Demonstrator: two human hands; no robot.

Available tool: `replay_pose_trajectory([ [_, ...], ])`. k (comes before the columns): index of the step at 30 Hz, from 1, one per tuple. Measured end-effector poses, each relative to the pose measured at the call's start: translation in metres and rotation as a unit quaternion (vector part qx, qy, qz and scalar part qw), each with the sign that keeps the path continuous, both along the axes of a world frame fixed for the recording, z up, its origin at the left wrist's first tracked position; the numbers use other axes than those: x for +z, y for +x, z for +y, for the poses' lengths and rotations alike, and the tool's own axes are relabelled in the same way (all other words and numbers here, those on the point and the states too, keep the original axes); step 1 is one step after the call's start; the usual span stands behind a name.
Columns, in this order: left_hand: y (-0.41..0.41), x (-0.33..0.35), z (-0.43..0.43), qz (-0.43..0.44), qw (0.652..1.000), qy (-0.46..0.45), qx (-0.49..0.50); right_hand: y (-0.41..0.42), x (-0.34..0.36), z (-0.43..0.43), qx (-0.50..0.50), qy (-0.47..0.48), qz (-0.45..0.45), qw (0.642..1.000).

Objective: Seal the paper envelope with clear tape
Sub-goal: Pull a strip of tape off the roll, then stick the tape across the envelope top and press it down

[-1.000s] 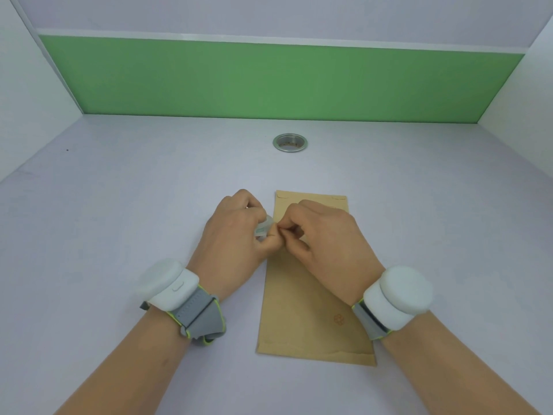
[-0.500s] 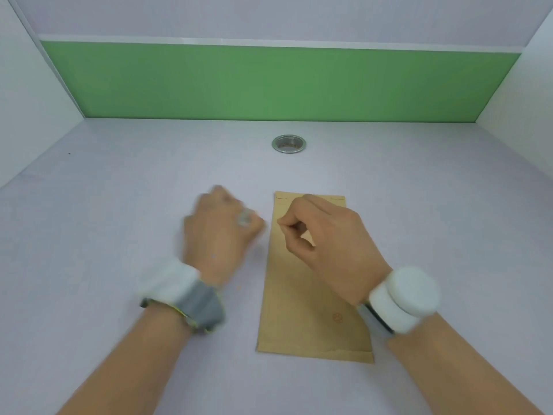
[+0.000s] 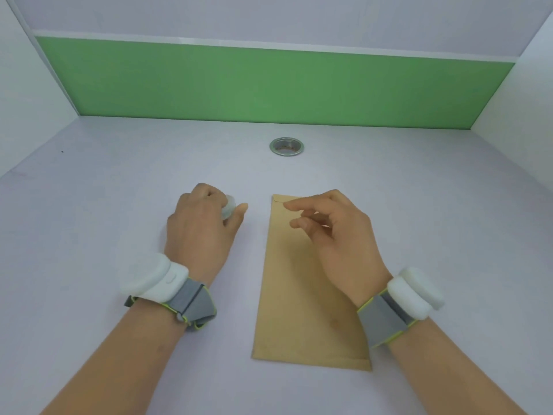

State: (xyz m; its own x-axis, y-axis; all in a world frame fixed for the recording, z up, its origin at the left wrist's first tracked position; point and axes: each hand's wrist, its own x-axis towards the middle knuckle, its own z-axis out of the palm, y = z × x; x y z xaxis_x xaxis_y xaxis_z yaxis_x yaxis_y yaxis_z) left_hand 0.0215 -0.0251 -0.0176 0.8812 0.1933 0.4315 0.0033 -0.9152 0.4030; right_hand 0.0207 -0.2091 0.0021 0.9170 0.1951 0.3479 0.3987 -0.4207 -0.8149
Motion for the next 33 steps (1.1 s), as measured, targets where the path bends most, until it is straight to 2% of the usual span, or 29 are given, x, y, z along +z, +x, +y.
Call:
replay_pose_trajectory([
  [7,-0.005,0.003,0.002,0.033,0.999,0.004,0.0,0.003,0.004,-0.008,0.001,0.107,0.086,0.991],
  [10,-0.011,0.01,0.0,0.056,0.998,-0.031,-0.008,0.003,0.003,-0.01,0.022,0.124,0.102,0.987],
  [14,-0.021,0.019,-0.015,-0.011,0.998,-0.033,-0.058,0.001,0.004,-0.01,0.033,0.091,0.081,0.992],
  [16,-0.025,0.019,-0.024,-0.001,0.992,-0.051,-0.115,-0.001,0.005,-0.01,0.039,0.064,0.068,0.995],
  [20,-0.029,0.018,-0.034,0.023,0.971,-0.151,-0.182,-0.005,0.007,-0.008,0.06,0.014,0.038,0.997],
  [25,-0.032,0.024,-0.038,0.012,0.958,-0.215,-0.189,-0.007,0.007,-0.005,0.073,-0.02,0.017,0.997],
  [33,-0.031,0.026,-0.037,0.01,0.946,-0.287,-0.147,0.002,0.005,-0.012,-0.017,0.034,0.06,0.998],
])
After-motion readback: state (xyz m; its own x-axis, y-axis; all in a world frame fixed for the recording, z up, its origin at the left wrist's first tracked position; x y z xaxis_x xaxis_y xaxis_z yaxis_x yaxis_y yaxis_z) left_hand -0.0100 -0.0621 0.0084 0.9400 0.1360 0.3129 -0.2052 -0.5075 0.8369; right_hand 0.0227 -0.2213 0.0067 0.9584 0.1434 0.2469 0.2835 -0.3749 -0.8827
